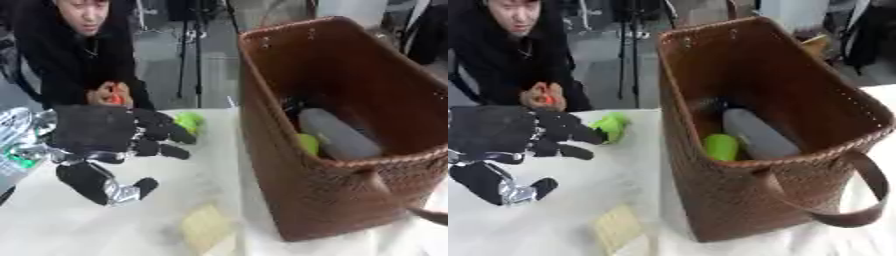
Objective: Pick up objects on the table and place them in the box.
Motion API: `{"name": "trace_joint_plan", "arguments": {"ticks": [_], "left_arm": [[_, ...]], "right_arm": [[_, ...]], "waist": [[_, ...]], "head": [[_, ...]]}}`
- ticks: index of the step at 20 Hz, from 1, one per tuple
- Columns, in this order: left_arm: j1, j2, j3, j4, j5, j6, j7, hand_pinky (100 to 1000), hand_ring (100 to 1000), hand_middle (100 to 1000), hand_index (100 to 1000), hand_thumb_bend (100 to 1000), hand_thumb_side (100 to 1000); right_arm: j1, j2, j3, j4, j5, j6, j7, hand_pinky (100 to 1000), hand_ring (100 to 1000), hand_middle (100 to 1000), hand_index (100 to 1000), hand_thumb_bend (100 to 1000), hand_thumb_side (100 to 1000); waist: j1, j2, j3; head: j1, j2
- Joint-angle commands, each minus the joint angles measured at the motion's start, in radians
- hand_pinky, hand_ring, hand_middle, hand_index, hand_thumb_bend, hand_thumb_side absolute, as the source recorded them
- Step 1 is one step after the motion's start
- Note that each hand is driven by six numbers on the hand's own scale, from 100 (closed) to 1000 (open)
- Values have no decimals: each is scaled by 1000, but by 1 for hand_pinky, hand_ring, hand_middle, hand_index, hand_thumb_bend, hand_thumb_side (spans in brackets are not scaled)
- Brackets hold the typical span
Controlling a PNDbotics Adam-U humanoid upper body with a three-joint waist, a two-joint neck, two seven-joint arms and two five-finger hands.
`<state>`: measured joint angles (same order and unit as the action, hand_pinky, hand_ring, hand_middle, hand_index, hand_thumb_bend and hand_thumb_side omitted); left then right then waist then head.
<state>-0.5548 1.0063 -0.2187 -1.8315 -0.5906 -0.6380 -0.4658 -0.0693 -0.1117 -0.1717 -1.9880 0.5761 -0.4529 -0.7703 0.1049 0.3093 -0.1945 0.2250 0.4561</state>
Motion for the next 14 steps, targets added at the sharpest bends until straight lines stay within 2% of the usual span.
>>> {"name": "trace_joint_plan", "arguments": {"ticks": [1, 2, 3, 4, 5, 6, 7, 8, 10, 11, 14], "left_arm": [[-14, 41, 4, -5, 0, -218, -192, 1000, 1000, 1000, 1000, 100, 1000], [-11, 37, 4, -11, 11, -223, -180, 1000, 1000, 1000, 1000, 100, 1000], [-6, 34, 7, -20, 24, -229, -166, 1000, 1000, 1000, 1000, 100, 826], [-1, 30, 13, -28, 39, -230, -151, 1000, 1000, 1000, 1000, 100, 559], [4, 28, 20, -37, 54, -227, -136, 1000, 1000, 1000, 1000, 100, 559], [9, 28, 26, -41, 69, -221, -121, 1000, 1000, 1000, 1000, 100, 496], [14, 26, 32, -39, 84, -211, -105, 1000, 1000, 1000, 1000, 100, 496], [19, 23, 35, -35, 99, -199, -90, 1000, 1000, 1000, 1000, 100, 596], [34, 15, 36, -26, 130, -170, -60, 1000, 1000, 1000, 1000, 100, 622], [47, 4, 44, -22, 145, -156, -45, 1000, 1000, 1000, 1000, 100, 605], [81, -62, 88, -26, 192, -108, 3, 1000, 1000, 1000, 1000, 100, 608]], "right_arm": [[-3, -23, 4, -12, -6, -81, -79, 821, 777, 759, 779, 100, 1000], [-3, -22, 4, -12, -7, -80, -78, 821, 777, 758, 779, 100, 1000], [-4, -21, 4, -12, -7, -80, -78, 821, 776, 758, 779, 100, 1000], [-5, -20, 4, -12, -6, -79, -78, 821, 776, 757, 778, 100, 1000], [-5, -20, 4, -12, -6, -79, -79, 821, 776, 757, 778, 100, 1000], [-5, -20, 4, -12, -5, -78, -79, 821, 775, 757, 778, 100, 1000], [-6, -19, 4, -12, -5, -77, -79, 821, 775, 757, 778, 100, 1000], [-6, -18, 4, -12, -5, -76, -79, 821, 775, 756, 778, 100, 1000], [-7, -19, 4, -12, -6, -75, -80, 820, 775, 756, 778, 100, 1000], [-8, -18, 3, -12, -8, -73, -80, 820, 775, 756, 778, 100, 1000], [-10, -17, 1, -12, -13, -68, -82, 820, 774, 756, 779, 100, 1000]], "waist": [[-3, -20, 0], [-3, -19, 1], [-3, -18, 2], [-4, -18, 4], [-4, -17, 5], [-4, -16, 6], [-4, -16, 7], [-5, -15, 7], [-5, -16, 10], [-7, -15, 12], [-9, -15, 16]], "head": [[-3, -4], [-4, -4], [-5, -3], [-7, -3], [-9, -3], [-11, -3], [-13, -4], [-14, -4], [-16, -4], [-17, -6], [-20, -11]]}}
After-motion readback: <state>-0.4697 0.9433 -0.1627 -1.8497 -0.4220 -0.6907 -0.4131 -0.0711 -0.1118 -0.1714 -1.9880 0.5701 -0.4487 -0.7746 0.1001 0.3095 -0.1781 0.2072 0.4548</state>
